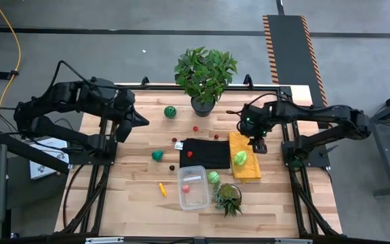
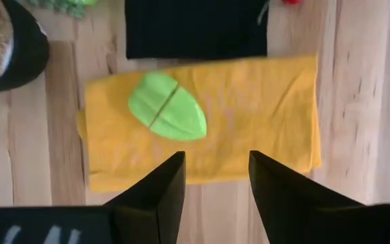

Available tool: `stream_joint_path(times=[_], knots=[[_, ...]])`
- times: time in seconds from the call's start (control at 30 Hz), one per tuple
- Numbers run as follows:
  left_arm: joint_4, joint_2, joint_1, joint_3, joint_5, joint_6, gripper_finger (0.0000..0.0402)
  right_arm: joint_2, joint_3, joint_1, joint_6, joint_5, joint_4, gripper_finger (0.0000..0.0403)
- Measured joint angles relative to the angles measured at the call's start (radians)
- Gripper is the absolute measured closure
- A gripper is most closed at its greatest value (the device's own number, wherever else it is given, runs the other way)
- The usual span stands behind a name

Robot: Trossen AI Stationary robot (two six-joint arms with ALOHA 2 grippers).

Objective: Pick and placing Produce into tupperware
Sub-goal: Put the starfruit into the bin

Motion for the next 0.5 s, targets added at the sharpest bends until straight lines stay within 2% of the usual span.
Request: stream_joint_path(times=[0.13,0.37,0.5], knots=[[-0.001,-0.001,0.0,0.0,0.0,-0.01,0.0401,0.012,0.025,0.022,-0.017,-0.001,-0.006,0.023],[-0.002,-0.001,0.0,0.0,0.0,-0.011,0.0401,0.014,0.04,0.091,-0.003,-0.013,-0.006,0.0155],[-0.003,-0.001,0.0,0.0,0.0,-0.012,0.0401,0.014,0.04,0.176,-0.085,0.049,0.008,0.0144]])
